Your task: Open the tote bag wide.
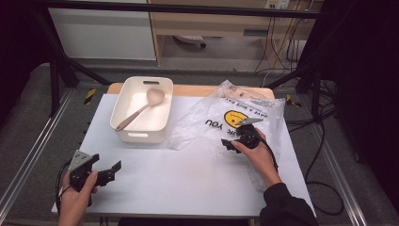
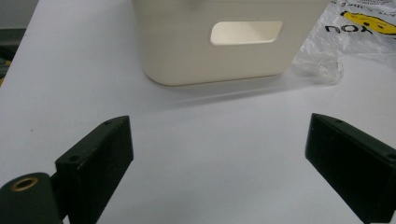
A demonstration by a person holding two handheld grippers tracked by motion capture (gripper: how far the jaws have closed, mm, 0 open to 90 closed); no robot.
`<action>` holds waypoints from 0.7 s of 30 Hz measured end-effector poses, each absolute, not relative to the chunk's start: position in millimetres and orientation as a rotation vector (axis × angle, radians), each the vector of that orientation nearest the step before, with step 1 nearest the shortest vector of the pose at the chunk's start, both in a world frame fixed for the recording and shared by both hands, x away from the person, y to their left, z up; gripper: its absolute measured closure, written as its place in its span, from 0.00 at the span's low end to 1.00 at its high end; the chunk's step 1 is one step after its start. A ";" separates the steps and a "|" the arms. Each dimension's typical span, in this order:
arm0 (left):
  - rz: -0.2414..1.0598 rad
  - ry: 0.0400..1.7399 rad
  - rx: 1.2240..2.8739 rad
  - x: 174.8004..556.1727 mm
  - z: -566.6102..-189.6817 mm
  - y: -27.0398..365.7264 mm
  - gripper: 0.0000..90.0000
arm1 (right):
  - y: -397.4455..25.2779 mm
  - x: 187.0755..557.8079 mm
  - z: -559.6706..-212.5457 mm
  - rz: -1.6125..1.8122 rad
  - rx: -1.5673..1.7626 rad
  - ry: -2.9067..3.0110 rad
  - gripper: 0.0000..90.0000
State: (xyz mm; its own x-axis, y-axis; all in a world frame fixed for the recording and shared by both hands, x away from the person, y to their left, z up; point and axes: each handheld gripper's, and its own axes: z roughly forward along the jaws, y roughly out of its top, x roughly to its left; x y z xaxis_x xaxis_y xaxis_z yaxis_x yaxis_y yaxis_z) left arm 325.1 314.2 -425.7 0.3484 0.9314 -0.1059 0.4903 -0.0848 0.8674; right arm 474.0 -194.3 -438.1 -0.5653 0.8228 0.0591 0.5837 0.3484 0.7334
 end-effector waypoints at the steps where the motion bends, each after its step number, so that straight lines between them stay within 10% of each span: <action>1: 0.620 1.274 1.720 325.1 -425.9 314.1 0.08 | -194.7 474.1 -439.6 1.050 1.244 2.296 0.12; 21: 0.627 1.267 1.722 324.9 -424.9 314.3 0.08 | -186.2 469.3 -452.4 0.971 1.213 2.340 0.09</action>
State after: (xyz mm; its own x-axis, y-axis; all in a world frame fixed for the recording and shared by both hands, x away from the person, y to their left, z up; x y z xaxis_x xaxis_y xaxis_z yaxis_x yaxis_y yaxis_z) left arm 324.9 314.3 -424.9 0.3517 0.9307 -0.1002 0.4851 -0.0896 0.8698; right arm 469.3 -186.2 -452.4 -0.5826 0.8125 0.0183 0.5869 0.4050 0.7011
